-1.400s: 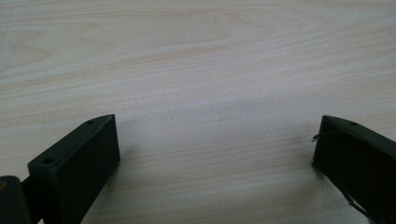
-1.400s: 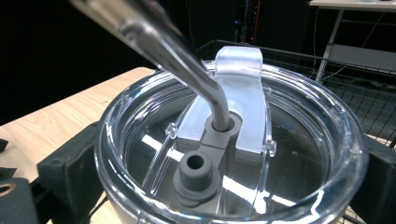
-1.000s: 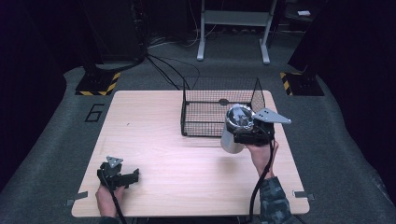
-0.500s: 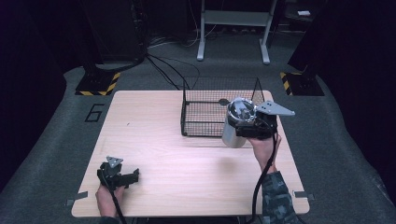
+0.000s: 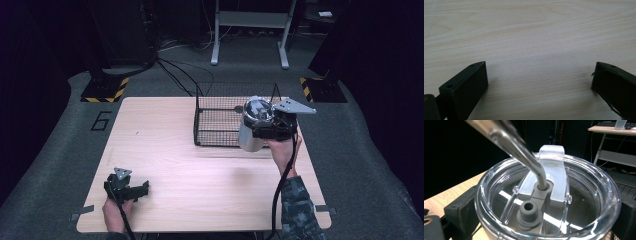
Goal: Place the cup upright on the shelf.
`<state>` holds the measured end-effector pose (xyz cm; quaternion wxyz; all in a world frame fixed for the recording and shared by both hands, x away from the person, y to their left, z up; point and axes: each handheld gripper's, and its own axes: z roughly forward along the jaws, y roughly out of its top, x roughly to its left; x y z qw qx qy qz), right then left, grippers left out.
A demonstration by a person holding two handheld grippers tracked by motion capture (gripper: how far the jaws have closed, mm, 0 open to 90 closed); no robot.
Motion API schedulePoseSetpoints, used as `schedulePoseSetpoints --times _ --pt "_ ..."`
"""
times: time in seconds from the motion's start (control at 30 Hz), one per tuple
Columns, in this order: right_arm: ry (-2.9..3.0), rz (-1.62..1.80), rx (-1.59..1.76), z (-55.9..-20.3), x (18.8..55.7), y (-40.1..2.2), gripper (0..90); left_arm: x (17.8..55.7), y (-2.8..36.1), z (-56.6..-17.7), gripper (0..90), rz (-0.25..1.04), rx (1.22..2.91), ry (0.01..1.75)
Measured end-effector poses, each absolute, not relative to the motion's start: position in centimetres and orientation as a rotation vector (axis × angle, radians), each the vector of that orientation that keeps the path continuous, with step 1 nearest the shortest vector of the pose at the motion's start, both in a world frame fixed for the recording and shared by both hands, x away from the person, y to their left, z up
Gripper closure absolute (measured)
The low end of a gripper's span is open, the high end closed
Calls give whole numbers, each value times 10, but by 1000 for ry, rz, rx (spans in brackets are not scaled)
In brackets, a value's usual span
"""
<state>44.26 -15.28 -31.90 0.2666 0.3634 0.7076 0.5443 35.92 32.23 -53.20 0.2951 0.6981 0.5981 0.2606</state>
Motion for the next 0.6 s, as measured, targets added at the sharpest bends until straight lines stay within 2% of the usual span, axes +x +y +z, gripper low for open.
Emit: schedulePoseSetpoints --times 0.6 --pt "1906 1458 990 -304 470 -149 31 359 322 -532 2 692 1857 1592"
